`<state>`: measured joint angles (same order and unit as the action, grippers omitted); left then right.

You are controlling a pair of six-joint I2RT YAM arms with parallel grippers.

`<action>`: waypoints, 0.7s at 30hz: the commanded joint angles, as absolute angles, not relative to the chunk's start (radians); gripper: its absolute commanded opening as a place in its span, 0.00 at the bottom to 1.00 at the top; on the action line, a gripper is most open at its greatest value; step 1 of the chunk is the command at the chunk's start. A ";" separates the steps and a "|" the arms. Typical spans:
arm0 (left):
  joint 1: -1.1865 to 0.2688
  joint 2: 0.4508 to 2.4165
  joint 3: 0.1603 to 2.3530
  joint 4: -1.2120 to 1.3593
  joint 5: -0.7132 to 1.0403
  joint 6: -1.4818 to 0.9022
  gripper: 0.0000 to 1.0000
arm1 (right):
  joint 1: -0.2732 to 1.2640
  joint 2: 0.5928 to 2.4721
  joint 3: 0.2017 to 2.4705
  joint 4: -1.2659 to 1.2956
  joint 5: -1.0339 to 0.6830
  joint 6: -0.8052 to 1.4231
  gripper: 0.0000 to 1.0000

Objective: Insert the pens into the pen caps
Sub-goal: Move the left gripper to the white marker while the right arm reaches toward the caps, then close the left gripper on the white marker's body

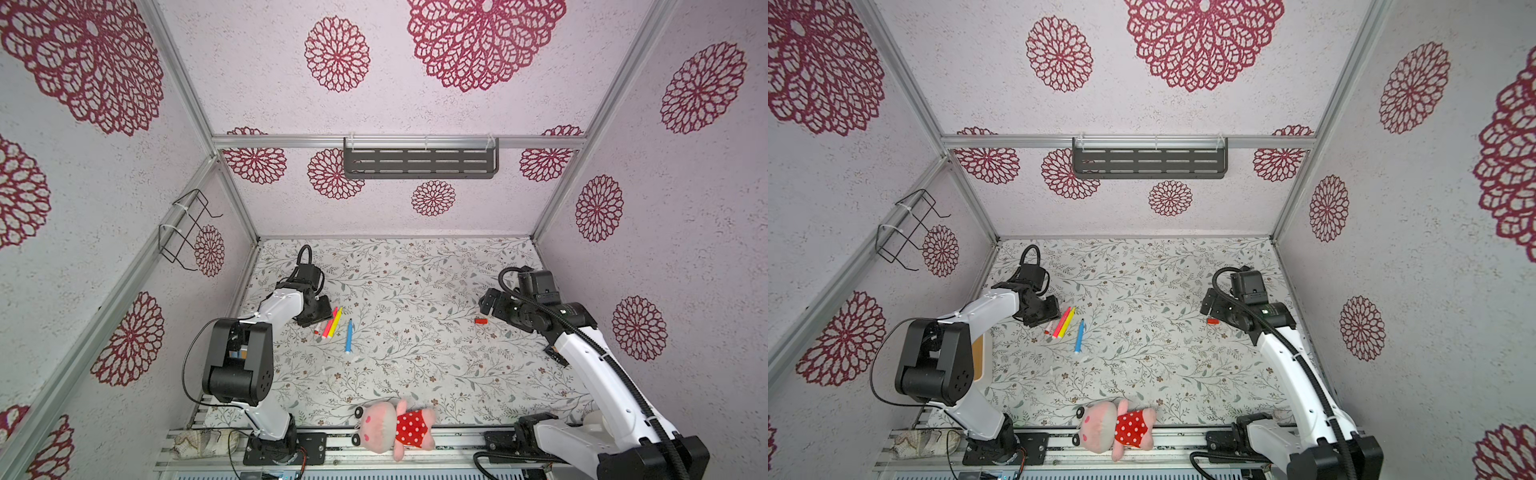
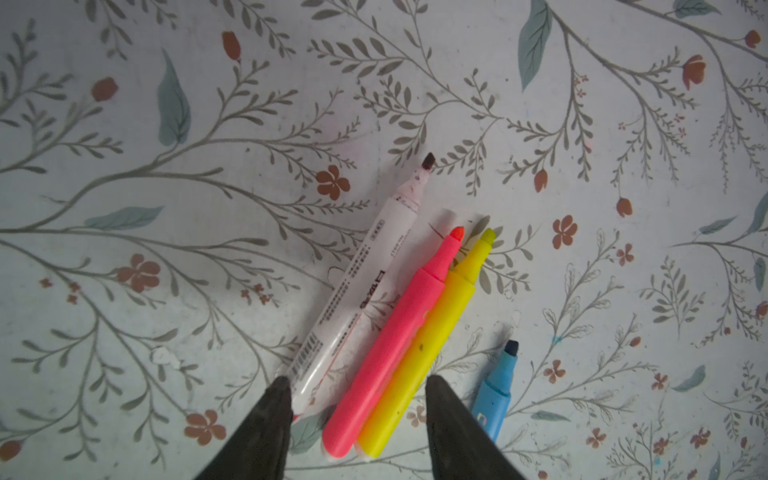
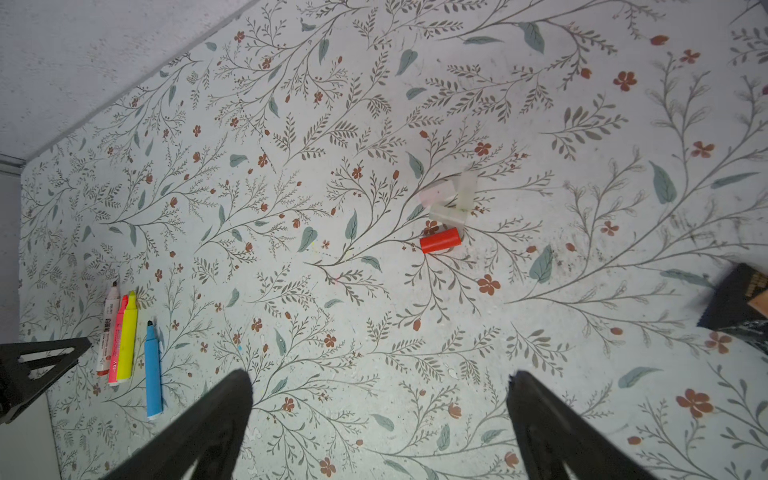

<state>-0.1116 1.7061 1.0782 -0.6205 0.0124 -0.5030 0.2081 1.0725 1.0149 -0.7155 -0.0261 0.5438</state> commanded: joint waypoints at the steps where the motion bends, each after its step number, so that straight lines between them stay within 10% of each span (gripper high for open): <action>1: -0.084 1.756 1.109 -0.604 -0.006 -0.498 0.53 | 0.216 1.020 0.982 -0.689 -0.022 0.589 0.99; 21: -0.115 1.886 1.219 -0.659 -0.030 -0.480 0.47 | 0.216 0.928 0.897 -0.637 -0.049 0.589 0.98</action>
